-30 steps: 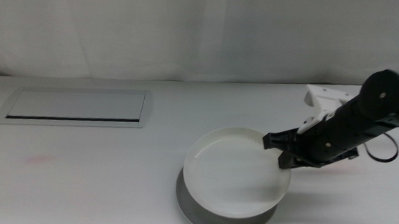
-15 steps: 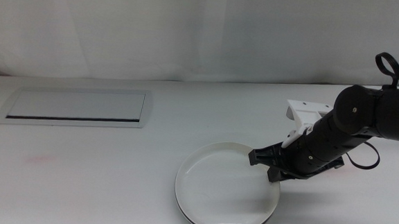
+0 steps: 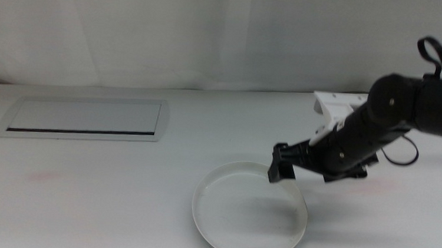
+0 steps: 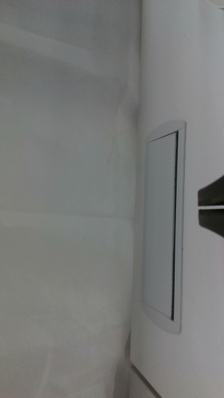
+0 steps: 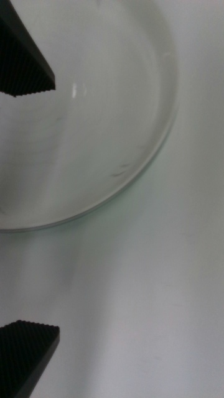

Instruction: Stack the three bowls on top of each other.

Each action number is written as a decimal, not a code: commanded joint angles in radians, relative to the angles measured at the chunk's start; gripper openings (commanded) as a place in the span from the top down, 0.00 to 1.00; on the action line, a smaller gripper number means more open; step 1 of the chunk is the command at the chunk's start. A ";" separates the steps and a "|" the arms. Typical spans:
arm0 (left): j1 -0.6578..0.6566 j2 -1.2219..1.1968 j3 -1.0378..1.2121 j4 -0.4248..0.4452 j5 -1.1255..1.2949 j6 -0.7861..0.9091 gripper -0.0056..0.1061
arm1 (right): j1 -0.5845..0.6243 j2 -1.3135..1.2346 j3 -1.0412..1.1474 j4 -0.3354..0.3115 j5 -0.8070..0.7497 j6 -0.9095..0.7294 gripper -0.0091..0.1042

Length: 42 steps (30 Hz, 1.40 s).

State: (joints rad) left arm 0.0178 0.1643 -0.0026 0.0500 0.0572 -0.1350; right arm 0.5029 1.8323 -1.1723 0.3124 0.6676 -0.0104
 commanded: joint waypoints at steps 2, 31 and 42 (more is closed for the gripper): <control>0.003 -0.005 0.038 -0.005 -0.001 -0.003 0.98 | 0.005 0.001 -0.066 -0.045 0.048 -0.015 0.01; 0.003 -0.005 0.038 -0.005 -0.001 0.019 0.98 | -0.584 -0.524 -0.039 -0.354 -0.066 -0.036 0.94; 0.003 -0.005 0.038 -0.005 -0.001 0.019 0.98 | -0.374 -1.064 0.299 -0.430 -0.195 0.026 0.94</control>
State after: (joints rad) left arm 0.0178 0.1643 -0.0026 0.0500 0.0572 -0.1160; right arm 0.1234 0.8342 -0.9157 -0.0945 0.4734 -0.0103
